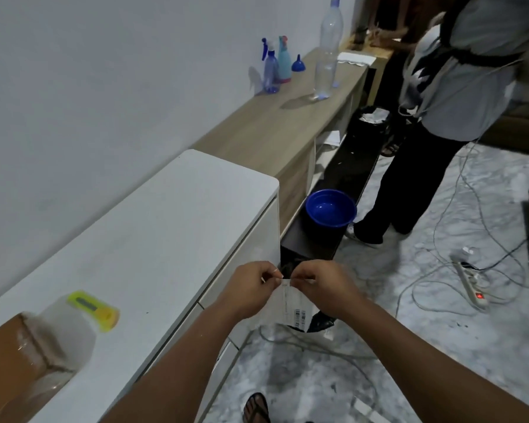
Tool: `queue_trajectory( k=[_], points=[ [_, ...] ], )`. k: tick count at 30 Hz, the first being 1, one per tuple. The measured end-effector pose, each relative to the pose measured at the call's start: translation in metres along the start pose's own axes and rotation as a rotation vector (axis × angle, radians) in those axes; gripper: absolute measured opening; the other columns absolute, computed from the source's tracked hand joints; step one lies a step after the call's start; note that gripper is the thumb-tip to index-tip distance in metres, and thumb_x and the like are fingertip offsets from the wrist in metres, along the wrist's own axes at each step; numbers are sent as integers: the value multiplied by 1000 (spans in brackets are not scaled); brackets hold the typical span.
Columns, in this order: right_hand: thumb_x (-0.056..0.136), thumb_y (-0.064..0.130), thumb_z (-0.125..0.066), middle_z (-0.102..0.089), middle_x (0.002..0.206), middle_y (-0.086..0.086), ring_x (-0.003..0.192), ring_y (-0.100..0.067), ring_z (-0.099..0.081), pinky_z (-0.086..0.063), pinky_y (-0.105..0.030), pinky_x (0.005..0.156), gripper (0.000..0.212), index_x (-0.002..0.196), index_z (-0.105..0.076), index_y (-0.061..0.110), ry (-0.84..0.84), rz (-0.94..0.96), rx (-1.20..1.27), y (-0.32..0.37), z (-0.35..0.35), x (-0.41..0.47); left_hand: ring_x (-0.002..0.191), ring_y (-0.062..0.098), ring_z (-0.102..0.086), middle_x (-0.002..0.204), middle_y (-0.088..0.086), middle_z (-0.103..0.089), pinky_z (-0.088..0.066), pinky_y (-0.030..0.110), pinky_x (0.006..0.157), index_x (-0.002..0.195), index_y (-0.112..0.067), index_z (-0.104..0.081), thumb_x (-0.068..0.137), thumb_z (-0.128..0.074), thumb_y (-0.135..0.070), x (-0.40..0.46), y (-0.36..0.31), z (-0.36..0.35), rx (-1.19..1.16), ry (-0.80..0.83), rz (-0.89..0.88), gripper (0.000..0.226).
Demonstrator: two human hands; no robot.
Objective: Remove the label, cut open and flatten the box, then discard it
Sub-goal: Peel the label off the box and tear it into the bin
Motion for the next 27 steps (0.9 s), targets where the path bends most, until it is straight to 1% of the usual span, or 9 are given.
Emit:
queue_trajectory(
  k=[2,5,8,10,12,15,19,22,27],
  points=[
    [88,35,-64,-67,80,18,75,6,-59,-41,-14,62,8,83,-70,35,-45,-11,66,3,-1,4,80,6,-65,89,-9,-72,-52,25,75,88,-25,-71,91,-66,-24,8,5,2,-71,-1,-5,6],
    [88,31,-66,-68,79,20,76,7,-62,-40,-10,61,10,81,-69,36,-88,-26,125,8,-3,11,80,3,-65,89,-9,-72,-48,17,72,90,-22,-72,92,-66,-25,19,9,9,-138,3,-24,7],
    [88,29,-67,-68,80,20,79,5,-63,-49,-17,65,11,81,-68,37,-121,-42,153,12,-6,17,67,-3,-60,80,-9,-70,-43,10,61,82,-23,-70,93,-64,-27,27,11,12,-195,12,-25,13],
    [88,28,-66,-68,82,19,81,2,-63,-54,-23,71,8,85,-69,34,-158,-39,141,15,-8,21,60,2,-58,74,-2,-69,-42,14,54,77,-21,-69,93,-63,-30,31,13,13,-252,43,16,19],
    [89,26,-64,-67,85,16,82,-1,-62,-54,-26,73,7,88,-68,31,-209,-6,105,18,-9,22,63,16,-63,78,10,-72,-43,23,54,77,-17,-71,94,-60,-34,35,17,14,-306,95,75,26],
    [89,22,-62,-62,84,16,78,-5,-58,-52,-29,70,7,88,-67,28,-279,84,13,23,-8,23,70,22,-69,79,7,-74,-48,26,57,77,-15,-72,95,-59,-37,43,20,13,-375,164,144,30],
    [91,20,-60,-55,83,21,78,-6,-56,-51,-29,69,9,88,-63,28,-310,155,60,23,-4,23,59,17,-44,67,6,-53,-34,24,50,69,-11,-62,94,-60,-33,56,31,17,-410,83,230,33],
    [93,15,-61,-61,86,17,82,-4,-59,-48,-18,71,13,88,-62,27,-312,106,198,17,6,19,68,12,-57,82,-3,-71,-44,23,59,82,-17,-75,95,-62,-31,63,40,20,-439,22,256,23],
    [94,16,-63,-66,79,7,74,-3,-61,-48,-16,64,15,83,-62,27,-375,-106,518,-11,28,11,81,12,-60,91,-2,-69,-46,25,67,97,-13,-73,97,-61,-25,78,43,20,-524,-162,303,17]
  ],
)
Point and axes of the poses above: each hand's wrist, its own x-axis towards the middle knuckle, its own z-axis out of the back of the hand, y = z × x, the point moved 5 cm from there along x, towards the middle knuckle
